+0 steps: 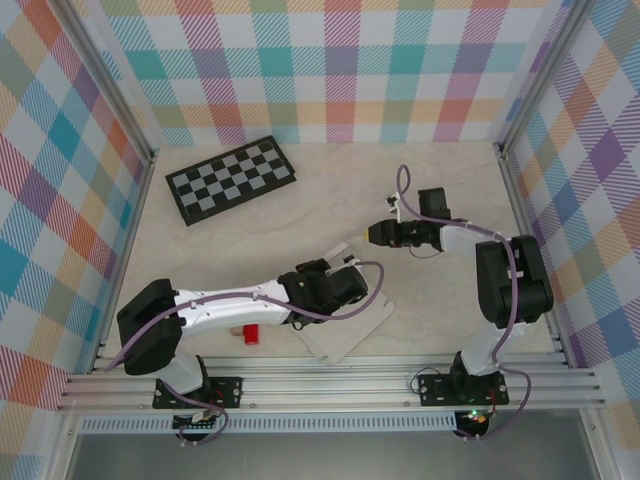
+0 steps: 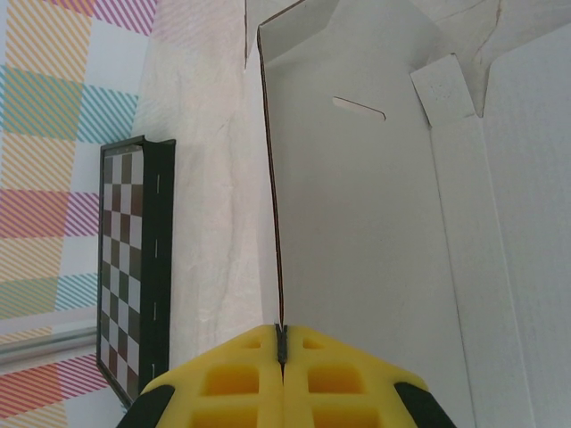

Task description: Fold the paper box

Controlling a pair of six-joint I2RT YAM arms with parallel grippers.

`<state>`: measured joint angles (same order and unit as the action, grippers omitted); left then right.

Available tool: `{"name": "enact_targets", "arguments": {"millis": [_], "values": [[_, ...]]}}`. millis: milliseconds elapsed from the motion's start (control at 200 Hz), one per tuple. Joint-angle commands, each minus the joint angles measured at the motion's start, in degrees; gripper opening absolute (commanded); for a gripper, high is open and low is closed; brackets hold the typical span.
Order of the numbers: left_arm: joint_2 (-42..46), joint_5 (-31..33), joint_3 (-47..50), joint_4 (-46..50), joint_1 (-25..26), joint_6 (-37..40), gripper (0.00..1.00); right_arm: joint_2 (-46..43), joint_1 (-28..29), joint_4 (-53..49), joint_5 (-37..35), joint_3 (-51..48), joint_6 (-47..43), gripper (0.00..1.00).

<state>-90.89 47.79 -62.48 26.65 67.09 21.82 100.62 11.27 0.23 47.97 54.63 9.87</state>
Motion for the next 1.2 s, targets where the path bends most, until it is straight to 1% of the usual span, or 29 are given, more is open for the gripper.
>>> {"name": "enact_targets", "arguments": {"millis": [0,195,470,675,710,825,905,1050,1195], "values": [[-0.61,-2.53,2.07,1.47,1.0,-0.92,0.0,1.34,1.36,2.69,6.5,-1.68,-1.87,0.37],[-0.47,-3.25,2.97,0.33,0.44,-0.91,0.0,1.84,3.05,0.32,10.87,-1.45,-6.88,0.37],[-0.44,-5.01,5.46,-1.17,-0.68,-0.48,0.0,1.07,3.76,-1.25,12.03,-1.77,-10.42,0.38],[-0.39,-5.62,6.49,-1.87,-2.07,1.19,0.0,1.94,3.7,-7.15,12.91,0.97,-15.04,0.39],[-0.34,-5.66,6.51,-1.95,-2.35,1.57,0.0,2.19,3.67,-7.8,13.17,1.17,-17.25,0.39],[-0.51,-5.93,6.75,-2.44,-3.44,2.54,0.0,3.17,3.68,-8.75,13.84,1.53,-18.05,0.39],[-0.6,-6.35,6.76,-2.9,-4.02,2.46,0.0,3.87,3.71,-8.08,15.48,1.37,-17.56,0.39],[-0.87,-7.01,6.69,-3.63,-4.53,2.01,0.0,3.21,3.84,-6.77,16.15,0.22,-17.05,0.39],[-0.78,-8.25,6.93,-4.45,-5.77,1.56,0.0,4.08,4.07,-11.59,15.58,1.55,-19.96,0.39]]}}
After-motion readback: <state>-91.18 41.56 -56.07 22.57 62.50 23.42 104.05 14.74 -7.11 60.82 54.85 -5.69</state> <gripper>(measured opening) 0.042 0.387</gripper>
